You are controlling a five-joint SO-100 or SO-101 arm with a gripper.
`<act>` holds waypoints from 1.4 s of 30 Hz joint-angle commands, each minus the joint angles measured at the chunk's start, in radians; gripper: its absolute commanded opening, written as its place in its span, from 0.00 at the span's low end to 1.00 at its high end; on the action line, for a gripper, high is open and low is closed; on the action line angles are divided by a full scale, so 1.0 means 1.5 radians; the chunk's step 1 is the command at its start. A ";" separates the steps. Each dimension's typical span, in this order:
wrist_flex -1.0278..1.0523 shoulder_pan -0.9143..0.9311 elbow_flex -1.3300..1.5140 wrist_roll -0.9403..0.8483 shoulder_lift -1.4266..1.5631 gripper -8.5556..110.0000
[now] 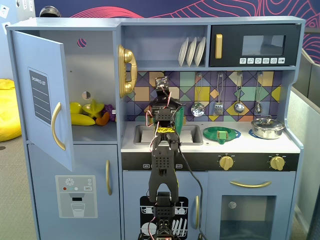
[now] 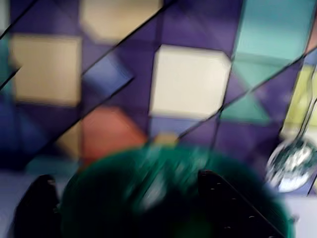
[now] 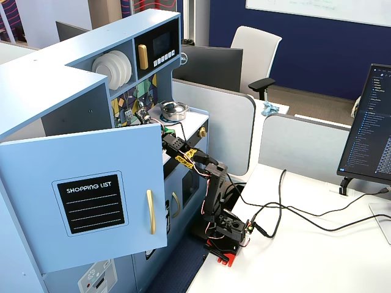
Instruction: Pick up the green pineapple from the left cabinet and place it in the green recipient
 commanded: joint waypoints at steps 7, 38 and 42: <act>0.176 0.001 0.331 -0.006 0.466 0.30; 0.758 0.033 1.070 0.210 0.931 0.08; 0.783 0.032 1.070 0.230 0.939 0.08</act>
